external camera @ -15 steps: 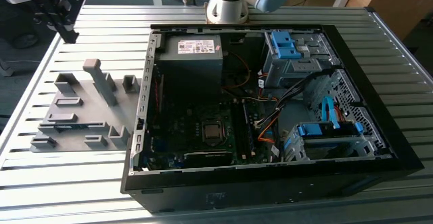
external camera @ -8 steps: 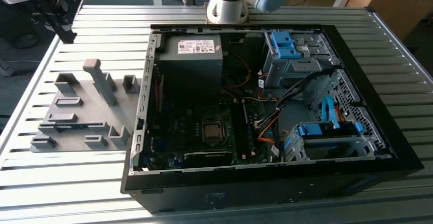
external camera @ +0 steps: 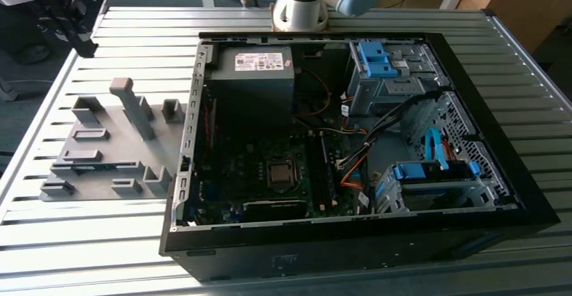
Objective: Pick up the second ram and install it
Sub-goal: 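Reach for the second ram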
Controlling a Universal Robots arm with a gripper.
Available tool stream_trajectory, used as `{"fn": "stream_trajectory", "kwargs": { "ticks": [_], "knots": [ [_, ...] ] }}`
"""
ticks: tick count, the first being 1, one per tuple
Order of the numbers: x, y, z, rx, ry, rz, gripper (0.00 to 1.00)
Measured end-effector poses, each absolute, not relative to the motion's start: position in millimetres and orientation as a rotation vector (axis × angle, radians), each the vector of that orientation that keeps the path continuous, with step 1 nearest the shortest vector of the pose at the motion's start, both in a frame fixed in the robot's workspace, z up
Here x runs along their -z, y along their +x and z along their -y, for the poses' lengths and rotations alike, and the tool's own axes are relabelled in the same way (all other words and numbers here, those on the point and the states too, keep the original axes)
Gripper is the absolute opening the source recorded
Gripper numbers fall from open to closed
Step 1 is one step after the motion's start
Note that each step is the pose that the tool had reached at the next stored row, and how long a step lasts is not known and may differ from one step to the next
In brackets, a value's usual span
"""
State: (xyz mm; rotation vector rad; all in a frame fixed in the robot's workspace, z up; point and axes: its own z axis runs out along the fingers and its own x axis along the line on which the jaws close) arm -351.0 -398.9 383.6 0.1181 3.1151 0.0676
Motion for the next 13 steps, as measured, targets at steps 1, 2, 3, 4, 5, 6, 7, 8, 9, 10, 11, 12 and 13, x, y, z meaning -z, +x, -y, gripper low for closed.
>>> {"fn": "stream_trajectory", "kwargs": {
  "ticks": [1, 2, 3, 4, 5, 6, 7, 8, 9, 10, 11, 12, 13],
  "knots": [
    [-383.6, -351.5, 398.9, -0.068, 0.118, -3.115, 0.11],
    [-383.5, -352.1, 398.9, -0.068, 0.118, -3.115, 0.11],
    [-383.5, -352.6, 398.9, -0.068, 0.118, -3.115, 0.11],
    [-383.4, -353.2, 398.9, -0.067, 0.118, -3.115, 0.11],
    [-383.4, -353.7, 398.9, -0.068, 0.118, -3.115, 0.11],
    [-383.3, -354.2, 399.0, -0.068, 0.118, -3.115, 0.11],
    [-383.3, -354.7, 399.0, -0.068, 0.118, -3.115, 0.11],
    [-383.2, -355.3, 399.0, -0.068, 0.118, -3.115, 0.11],
    [-383.2, -355.9, 398.9, -0.068, 0.118, -3.115, 0.11],
    [-383.1, -356.4, 399.0, -0.068, 0.118, -3.115, 0.11],
    [-383.1, -357.0, 398.9, -0.067, 0.118, -3.115, 0.11],
    [-383.0, -357.4, 399.0, -0.067, 0.118, -3.115, 0.11],
    [-382.9, -357.9, 399.0, -0.067, 0.118, -3.115, 0.11]
  ]
}}
